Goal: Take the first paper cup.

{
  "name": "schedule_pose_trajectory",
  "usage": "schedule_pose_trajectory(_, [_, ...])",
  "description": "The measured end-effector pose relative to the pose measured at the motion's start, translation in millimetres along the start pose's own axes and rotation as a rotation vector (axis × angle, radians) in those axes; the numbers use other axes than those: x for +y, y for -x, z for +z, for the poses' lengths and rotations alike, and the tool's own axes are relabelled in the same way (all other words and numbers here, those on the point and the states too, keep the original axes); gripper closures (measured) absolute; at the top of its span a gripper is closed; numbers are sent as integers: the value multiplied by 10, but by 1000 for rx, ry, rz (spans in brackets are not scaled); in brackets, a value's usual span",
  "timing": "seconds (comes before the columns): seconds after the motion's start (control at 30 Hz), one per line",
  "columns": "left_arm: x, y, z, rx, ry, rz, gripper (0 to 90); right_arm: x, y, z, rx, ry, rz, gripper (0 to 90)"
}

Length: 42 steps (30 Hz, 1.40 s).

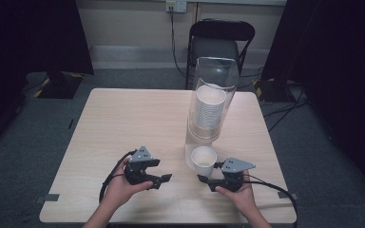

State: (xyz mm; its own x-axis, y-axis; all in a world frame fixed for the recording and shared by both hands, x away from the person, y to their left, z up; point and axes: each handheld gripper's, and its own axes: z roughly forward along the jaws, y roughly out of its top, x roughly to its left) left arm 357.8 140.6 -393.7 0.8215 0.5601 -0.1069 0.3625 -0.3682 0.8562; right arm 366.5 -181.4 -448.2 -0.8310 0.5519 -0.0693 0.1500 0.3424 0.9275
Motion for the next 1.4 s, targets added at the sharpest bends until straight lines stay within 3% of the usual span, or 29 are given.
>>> schedule_pose_trajectory(0.13, [206,61,5,-18,-14,20,293,-5,-8,0,2,-1,-19,351])
schedule_pose_trajectory(0.2, [296,90,23,-30,-3,9,307,-25,-33,5,10,-22,-62,351])
schedule_pose_trajectory(0.33, [398,127,66,-39,11,-6,326,-41,-44,16,13,-33,-82,350])
schedule_pose_trajectory(0.5, [470,153,135,-71,17,-69,383,-45,-49,22,15,-38,-95,350])
schedule_pose_trajectory(0.73, [518,164,216,-96,-16,-102,435,-49,-63,56,34,-37,-82,349])
schedule_pose_trajectory(0.83, [523,166,254,-106,-30,-110,464,-22,-117,91,52,-43,-121,348])
schedule_pose_trajectory(0.97, [506,158,274,-83,-57,-101,616,13,-162,122,63,-24,-126,347])
schedule_pose_trajectory(1.1, [506,131,254,-79,-79,-137,742,27,-187,136,65,-26,-157,345])
schedule_pose_trajectory(1.23, [489,96,240,-45,-94,-167,820,33,-206,157,57,-32,-173,337])
schedule_pose_trajectory(1.4, [482,68,219,-51,-105,-211,867,38,-218,166,57,-30,-177,327])
